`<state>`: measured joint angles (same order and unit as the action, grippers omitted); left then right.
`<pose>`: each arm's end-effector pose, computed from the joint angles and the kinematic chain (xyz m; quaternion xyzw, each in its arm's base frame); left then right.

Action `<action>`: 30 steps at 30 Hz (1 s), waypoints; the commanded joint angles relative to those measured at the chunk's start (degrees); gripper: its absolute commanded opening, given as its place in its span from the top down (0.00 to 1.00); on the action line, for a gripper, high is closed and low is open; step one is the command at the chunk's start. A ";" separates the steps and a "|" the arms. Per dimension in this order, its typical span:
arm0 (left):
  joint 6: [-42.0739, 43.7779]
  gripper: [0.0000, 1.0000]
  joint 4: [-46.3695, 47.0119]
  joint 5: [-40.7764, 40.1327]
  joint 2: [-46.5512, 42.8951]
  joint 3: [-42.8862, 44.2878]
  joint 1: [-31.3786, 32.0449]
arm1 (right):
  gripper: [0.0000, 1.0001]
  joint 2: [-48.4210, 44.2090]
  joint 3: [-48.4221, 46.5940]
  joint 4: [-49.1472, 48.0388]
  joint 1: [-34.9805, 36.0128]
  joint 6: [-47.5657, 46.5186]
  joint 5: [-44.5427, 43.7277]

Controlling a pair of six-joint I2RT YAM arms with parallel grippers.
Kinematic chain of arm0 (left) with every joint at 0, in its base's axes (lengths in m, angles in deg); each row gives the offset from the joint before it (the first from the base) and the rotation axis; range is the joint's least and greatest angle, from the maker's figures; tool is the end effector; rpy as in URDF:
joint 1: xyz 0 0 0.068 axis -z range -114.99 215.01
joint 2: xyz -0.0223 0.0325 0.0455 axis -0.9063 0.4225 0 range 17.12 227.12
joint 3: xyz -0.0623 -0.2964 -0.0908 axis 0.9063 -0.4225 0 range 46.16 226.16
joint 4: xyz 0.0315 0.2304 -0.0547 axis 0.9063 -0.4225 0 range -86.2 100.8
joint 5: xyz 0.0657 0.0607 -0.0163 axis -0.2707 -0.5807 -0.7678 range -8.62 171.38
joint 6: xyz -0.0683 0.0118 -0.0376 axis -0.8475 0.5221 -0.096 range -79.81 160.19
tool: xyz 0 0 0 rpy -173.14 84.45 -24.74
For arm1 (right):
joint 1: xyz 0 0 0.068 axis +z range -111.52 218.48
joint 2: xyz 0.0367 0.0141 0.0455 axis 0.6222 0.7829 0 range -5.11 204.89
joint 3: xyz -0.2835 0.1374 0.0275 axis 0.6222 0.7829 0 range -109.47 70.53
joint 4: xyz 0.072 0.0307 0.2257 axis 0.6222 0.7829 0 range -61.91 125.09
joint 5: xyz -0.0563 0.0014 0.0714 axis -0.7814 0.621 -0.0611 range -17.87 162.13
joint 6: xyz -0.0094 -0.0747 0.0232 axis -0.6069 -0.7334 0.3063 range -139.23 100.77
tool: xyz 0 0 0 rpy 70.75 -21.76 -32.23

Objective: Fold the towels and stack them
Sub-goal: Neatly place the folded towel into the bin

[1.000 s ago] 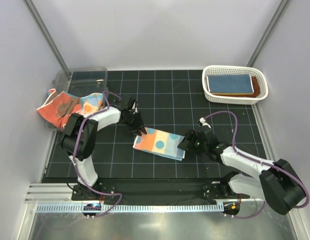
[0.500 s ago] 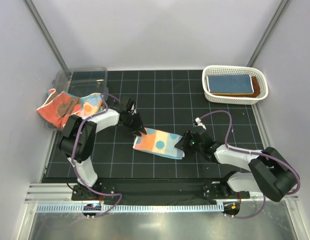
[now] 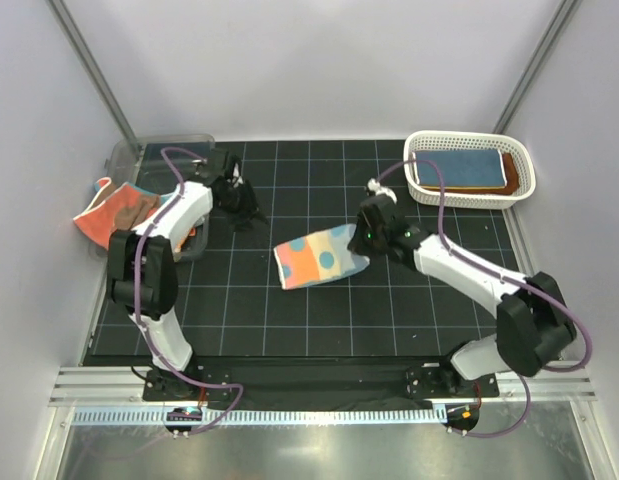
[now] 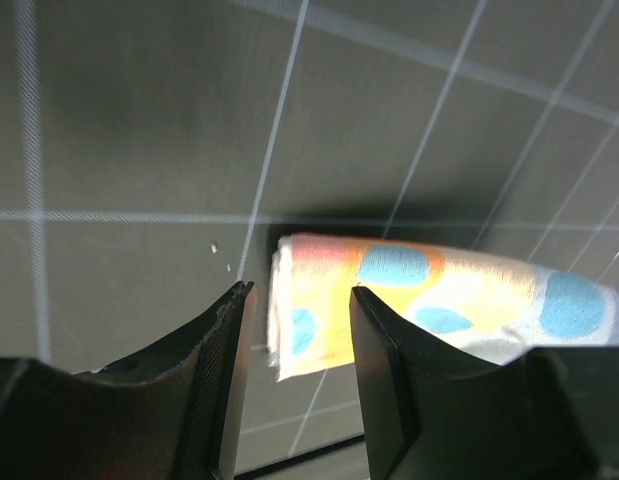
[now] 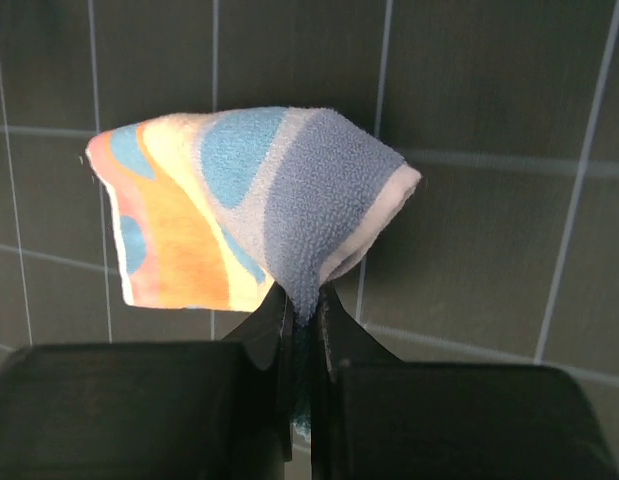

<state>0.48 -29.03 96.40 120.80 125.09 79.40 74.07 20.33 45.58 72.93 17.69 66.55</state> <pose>0.3623 -0.1110 0.2496 -0.1839 0.9499 -0.2127 0.1363 0.2359 0.1538 0.2598 0.0381 0.9270 0.1793 0.3272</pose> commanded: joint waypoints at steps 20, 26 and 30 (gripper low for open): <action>7.45 0.51 -1.56 8.35 -5.42 -5.37 -0.77 | 0.99 39.19 -68.68 35.50 -32.96 -39.20 7.34; 7.45 0.50 -1.03 10.72 -4.71 -5.20 -0.68 | 0.99 46.33 -83.29 39.46 -39.63 -42.37 7.08; 8.15 0.49 -1.21 10.81 -5.85 -5.28 -0.77 | 0.99 50.19 -89.46 40.51 -44.47 -42.99 10.33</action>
<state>7.06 -30.98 105.04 116.10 117.94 78.55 123.55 -63.40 84.05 31.82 -22.76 74.90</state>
